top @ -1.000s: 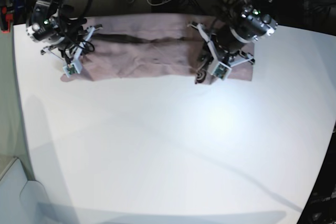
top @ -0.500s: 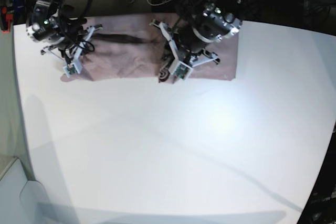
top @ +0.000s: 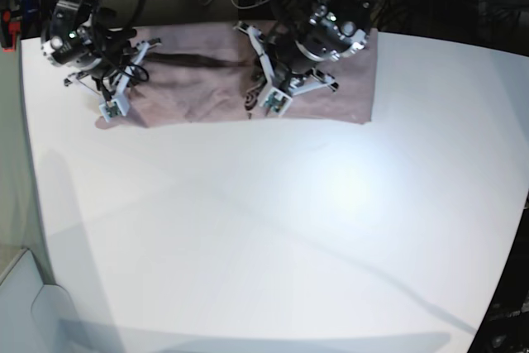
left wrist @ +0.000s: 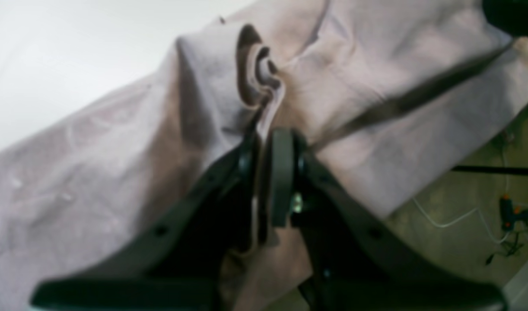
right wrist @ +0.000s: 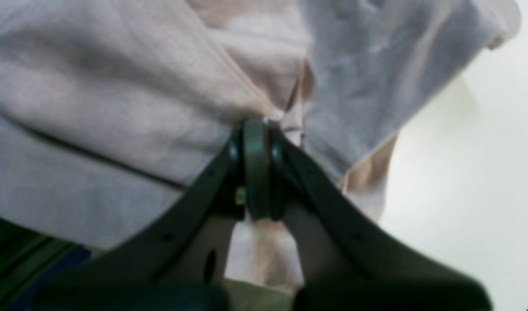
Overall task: Layout the t-shirt on the table in an organized manner, then fold the t-shirt properly
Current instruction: 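Fold the strip end with the left gripper toward the right gripper, then release the fold and move the left gripper to the folded end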
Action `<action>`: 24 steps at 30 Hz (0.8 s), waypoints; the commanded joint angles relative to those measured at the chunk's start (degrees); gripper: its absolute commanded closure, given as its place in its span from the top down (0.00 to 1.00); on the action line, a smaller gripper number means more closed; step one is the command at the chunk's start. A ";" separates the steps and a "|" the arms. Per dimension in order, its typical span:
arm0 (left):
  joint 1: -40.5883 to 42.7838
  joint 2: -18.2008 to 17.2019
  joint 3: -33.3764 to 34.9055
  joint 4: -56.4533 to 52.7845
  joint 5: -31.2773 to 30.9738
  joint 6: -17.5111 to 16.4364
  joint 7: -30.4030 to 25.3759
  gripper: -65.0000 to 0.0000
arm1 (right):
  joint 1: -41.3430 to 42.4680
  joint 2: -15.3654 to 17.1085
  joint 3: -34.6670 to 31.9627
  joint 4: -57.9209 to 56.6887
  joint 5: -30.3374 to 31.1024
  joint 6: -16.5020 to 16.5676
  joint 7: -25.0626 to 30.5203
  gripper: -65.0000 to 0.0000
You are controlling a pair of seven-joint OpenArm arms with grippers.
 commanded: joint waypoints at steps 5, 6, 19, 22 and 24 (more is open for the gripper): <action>-2.85 -1.27 2.51 1.34 -0.96 0.12 5.23 0.25 | -0.01 0.17 -0.08 0.20 -0.34 -0.03 -0.78 0.00; -3.03 -1.27 2.59 1.69 -0.96 0.12 6.11 0.32 | -0.01 0.17 -0.08 0.20 -0.34 -0.03 -0.78 0.00; -2.76 -1.36 -0.13 10.04 -0.96 -0.32 6.46 0.62 | -0.01 0.35 -0.08 0.20 -0.34 -0.03 -0.78 0.00; -2.32 -1.54 -5.85 9.43 -1.05 -0.41 6.81 0.55 | 0.08 0.43 -0.08 0.46 -0.34 -0.03 -0.78 0.00; -0.48 -3.12 -9.89 9.43 -1.05 -0.49 6.37 0.38 | 0.08 0.52 -0.08 0.46 -0.34 -0.03 -0.78 0.00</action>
